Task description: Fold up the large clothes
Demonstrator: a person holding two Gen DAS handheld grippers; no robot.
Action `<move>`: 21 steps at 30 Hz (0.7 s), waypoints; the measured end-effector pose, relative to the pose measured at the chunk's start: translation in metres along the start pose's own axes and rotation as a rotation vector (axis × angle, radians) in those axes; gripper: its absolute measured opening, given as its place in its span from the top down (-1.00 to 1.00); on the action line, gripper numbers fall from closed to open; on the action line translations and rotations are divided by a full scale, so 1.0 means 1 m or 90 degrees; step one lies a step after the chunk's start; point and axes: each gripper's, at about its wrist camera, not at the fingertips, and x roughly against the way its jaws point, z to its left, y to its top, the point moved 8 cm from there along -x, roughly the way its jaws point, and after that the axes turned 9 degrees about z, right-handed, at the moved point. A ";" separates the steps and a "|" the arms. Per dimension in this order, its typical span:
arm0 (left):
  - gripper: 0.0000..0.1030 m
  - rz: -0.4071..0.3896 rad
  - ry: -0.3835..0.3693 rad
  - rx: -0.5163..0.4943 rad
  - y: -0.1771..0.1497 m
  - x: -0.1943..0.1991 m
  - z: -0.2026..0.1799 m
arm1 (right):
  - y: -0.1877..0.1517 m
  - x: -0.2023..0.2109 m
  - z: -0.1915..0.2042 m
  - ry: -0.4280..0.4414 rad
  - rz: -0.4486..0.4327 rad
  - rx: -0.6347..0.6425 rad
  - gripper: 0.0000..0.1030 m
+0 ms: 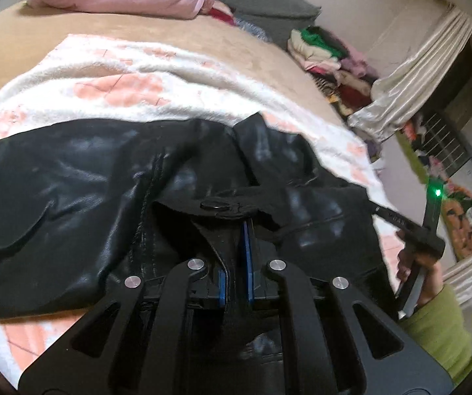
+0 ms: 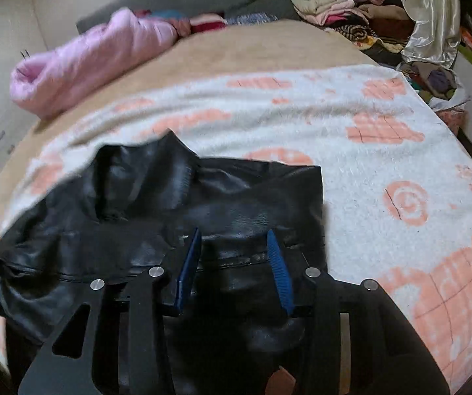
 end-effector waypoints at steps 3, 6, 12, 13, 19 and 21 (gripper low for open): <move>0.96 0.034 0.019 0.034 -0.003 -0.020 0.015 | 0.001 -0.016 -0.011 -0.037 0.015 0.002 0.22; 0.93 0.051 0.027 0.053 -0.008 -0.031 0.023 | -0.001 -0.030 -0.025 -0.047 0.032 -0.013 0.21; 0.90 0.058 0.048 0.047 -0.009 -0.037 0.023 | -0.005 -0.037 -0.031 -0.051 0.034 -0.017 0.21; 0.88 0.056 0.049 0.043 -0.009 -0.035 0.021 | -0.005 -0.033 -0.029 -0.050 0.031 -0.017 0.13; 0.61 0.023 0.089 -0.001 -0.002 -0.015 0.008 | -0.013 0.013 -0.005 0.016 -0.013 -0.015 -0.43; 0.58 0.014 0.101 -0.002 0.000 -0.009 0.008 | -0.018 0.024 0.001 0.025 -0.024 -0.013 -0.55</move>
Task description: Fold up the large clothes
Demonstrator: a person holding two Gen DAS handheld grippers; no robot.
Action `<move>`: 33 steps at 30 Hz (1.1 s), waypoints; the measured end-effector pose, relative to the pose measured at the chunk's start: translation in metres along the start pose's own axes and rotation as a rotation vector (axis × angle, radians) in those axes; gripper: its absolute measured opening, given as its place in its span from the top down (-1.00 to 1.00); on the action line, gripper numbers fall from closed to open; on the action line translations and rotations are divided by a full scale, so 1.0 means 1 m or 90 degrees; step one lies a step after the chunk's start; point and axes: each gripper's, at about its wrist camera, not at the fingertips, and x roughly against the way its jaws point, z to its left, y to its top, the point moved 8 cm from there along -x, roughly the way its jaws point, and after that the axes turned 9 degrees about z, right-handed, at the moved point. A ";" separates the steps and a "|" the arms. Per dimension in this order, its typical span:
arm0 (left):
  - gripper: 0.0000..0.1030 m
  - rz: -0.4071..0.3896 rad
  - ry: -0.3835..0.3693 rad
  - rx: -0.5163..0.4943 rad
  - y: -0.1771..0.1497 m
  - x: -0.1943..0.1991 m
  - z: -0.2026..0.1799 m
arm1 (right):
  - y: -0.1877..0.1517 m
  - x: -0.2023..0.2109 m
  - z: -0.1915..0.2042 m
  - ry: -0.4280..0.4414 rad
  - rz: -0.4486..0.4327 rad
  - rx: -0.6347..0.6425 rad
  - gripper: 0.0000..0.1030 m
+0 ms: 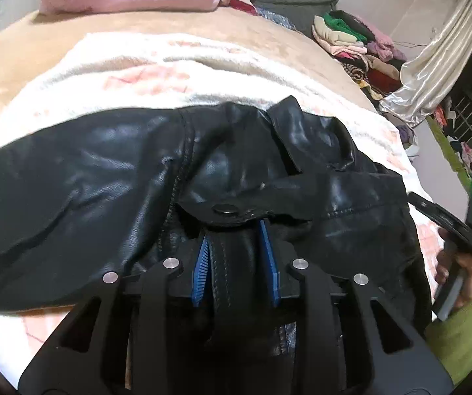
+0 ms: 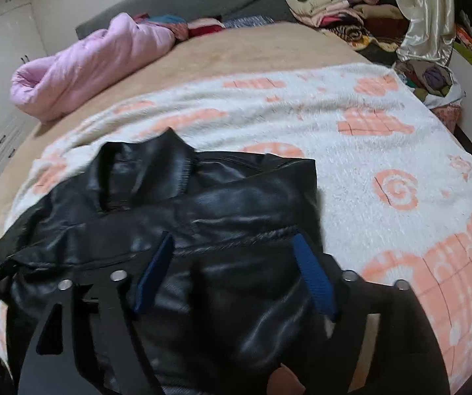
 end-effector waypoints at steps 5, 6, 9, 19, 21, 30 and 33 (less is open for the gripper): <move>0.26 -0.034 0.012 -0.004 0.001 0.024 0.003 | -0.015 0.023 0.019 0.027 -0.022 0.011 -0.62; 0.23 -0.044 0.011 -0.010 0.002 0.029 0.001 | -0.018 0.026 0.021 0.032 -0.023 0.010 -0.63; 0.04 -0.076 0.009 -0.035 0.004 0.046 -0.010 | -0.027 0.034 0.028 0.035 -0.027 0.018 -0.63; -0.20 -0.040 0.023 -0.091 -0.016 0.032 -0.044 | -0.052 0.051 0.045 0.029 -0.038 0.046 -0.63; -0.20 -0.031 0.014 -0.094 -0.022 0.028 -0.050 | -0.057 0.052 0.048 0.030 -0.037 0.051 -0.64; -0.24 0.023 0.031 -0.092 -0.043 0.000 -0.046 | -0.073 0.036 0.052 0.029 -0.007 0.048 -0.65; -0.24 0.035 0.035 -0.080 -0.044 -0.006 -0.039 | -0.076 0.028 0.050 0.021 0.010 0.048 -0.65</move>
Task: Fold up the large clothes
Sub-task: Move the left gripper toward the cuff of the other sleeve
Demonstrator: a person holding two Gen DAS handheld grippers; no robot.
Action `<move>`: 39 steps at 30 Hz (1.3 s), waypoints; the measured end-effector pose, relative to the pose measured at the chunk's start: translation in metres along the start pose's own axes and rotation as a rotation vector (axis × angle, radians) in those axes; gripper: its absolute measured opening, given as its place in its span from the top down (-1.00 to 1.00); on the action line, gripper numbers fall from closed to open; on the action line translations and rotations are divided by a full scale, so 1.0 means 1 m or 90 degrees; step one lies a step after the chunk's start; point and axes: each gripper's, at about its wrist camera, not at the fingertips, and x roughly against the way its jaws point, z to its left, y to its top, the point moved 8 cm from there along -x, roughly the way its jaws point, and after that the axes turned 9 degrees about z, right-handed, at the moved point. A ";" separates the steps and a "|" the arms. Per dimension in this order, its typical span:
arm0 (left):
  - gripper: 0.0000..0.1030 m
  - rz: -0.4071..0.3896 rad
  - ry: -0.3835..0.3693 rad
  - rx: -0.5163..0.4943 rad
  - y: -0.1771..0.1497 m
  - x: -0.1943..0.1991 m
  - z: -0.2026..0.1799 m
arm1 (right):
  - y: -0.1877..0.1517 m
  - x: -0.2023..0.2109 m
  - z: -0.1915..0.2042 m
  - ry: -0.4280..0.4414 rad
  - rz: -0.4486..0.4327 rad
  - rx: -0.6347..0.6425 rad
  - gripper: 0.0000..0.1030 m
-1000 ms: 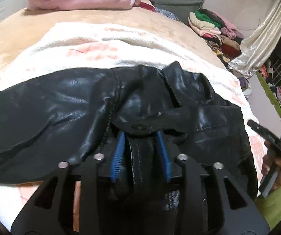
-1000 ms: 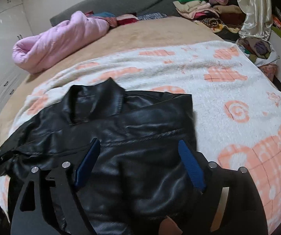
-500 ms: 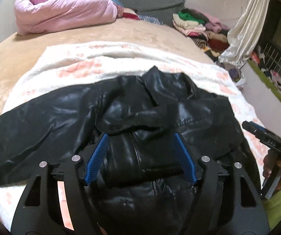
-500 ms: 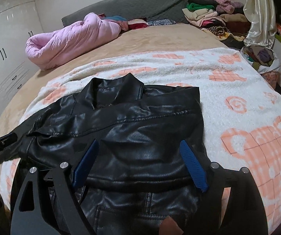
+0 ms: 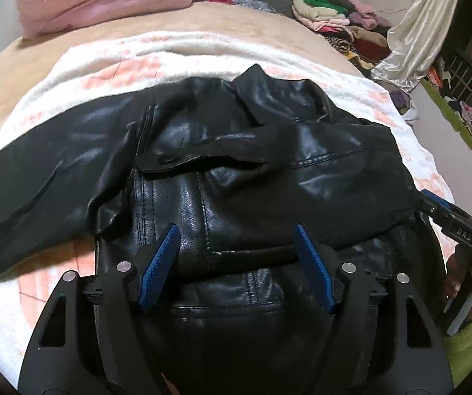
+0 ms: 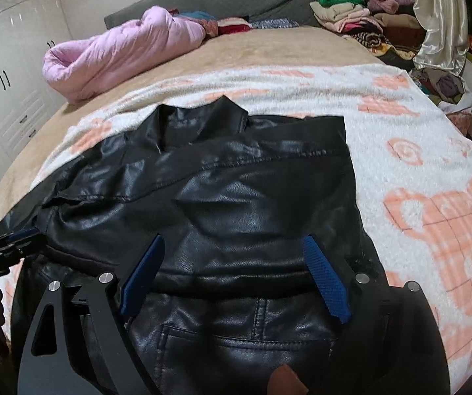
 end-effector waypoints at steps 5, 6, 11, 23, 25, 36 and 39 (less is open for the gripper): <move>-0.24 0.033 0.005 0.027 -0.005 -0.018 0.014 | -0.014 -0.032 -0.018 -0.023 0.073 -0.029 -0.67; -0.24 0.035 0.003 0.029 -0.005 -0.019 0.016 | -0.015 -0.033 -0.019 -0.018 0.073 -0.034 -0.67; -0.24 0.025 -0.001 0.029 -0.006 -0.011 0.017 | -0.014 -0.022 -0.015 -0.021 0.054 -0.034 -0.69; -0.81 -0.026 -0.002 0.041 -0.002 0.022 0.018 | -0.019 0.016 -0.001 0.015 0.014 -0.036 -0.78; -0.81 -0.035 0.002 0.051 -0.002 0.026 0.022 | -0.018 0.021 0.004 0.017 0.008 -0.031 -0.78; -0.81 -0.068 0.014 0.114 -0.009 0.053 0.053 | -0.006 0.042 0.055 0.033 -0.026 0.024 -0.85; -0.81 -0.076 0.025 0.125 -0.011 0.060 0.062 | -0.003 0.047 0.069 0.039 -0.032 0.039 -0.85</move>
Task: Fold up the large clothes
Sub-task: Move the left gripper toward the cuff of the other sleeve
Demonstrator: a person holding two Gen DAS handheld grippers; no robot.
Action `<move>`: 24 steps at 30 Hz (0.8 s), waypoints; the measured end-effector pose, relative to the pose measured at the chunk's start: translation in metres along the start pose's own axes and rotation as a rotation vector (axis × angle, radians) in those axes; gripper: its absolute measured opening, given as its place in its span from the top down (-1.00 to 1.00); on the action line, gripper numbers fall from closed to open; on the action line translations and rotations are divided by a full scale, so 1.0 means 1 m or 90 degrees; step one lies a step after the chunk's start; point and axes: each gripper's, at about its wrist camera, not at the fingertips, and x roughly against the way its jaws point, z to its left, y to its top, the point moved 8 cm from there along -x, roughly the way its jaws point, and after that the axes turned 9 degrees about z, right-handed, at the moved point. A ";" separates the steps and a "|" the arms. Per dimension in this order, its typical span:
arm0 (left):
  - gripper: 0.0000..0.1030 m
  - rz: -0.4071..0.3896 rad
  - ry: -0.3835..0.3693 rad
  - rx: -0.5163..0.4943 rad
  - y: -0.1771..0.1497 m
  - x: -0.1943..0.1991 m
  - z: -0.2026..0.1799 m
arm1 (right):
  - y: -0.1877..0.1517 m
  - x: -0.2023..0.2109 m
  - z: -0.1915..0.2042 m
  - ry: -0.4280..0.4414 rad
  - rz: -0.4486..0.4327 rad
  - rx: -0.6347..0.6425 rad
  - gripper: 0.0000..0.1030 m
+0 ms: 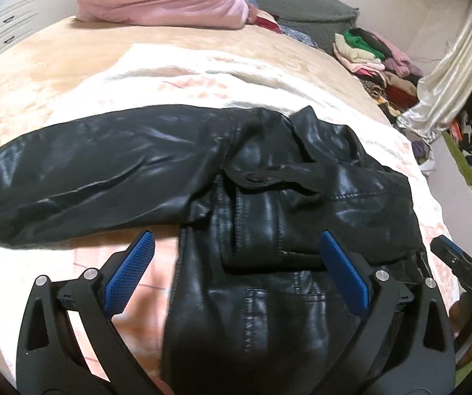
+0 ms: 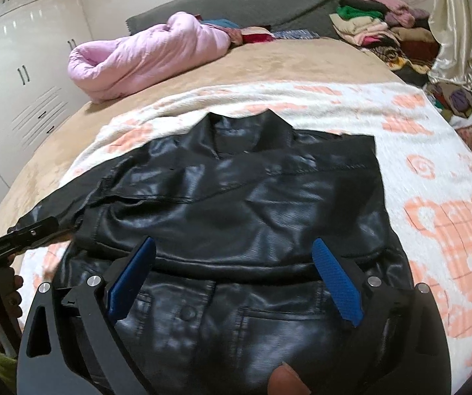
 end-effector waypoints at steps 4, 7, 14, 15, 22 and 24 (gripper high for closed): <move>-0.81 -0.028 0.047 0.000 0.003 0.013 0.012 | 0.006 0.005 0.021 0.006 -0.008 0.026 -0.86; -0.81 -0.039 0.078 0.001 0.006 0.019 0.021 | 0.011 0.008 0.035 0.013 -0.011 0.043 -0.87; -0.81 -0.055 0.084 0.017 0.010 0.031 0.036 | 0.022 0.012 0.066 0.025 -0.020 0.074 -0.88; -0.81 -0.059 0.089 0.021 0.010 0.034 0.040 | 0.023 0.013 0.070 0.027 -0.022 0.078 -0.88; -0.81 -0.074 0.120 0.068 0.013 0.047 0.071 | 0.036 0.014 0.111 0.050 -0.032 0.115 -0.89; -0.81 -0.076 0.126 0.087 0.013 0.049 0.082 | 0.038 0.014 0.123 0.055 -0.033 0.128 -0.90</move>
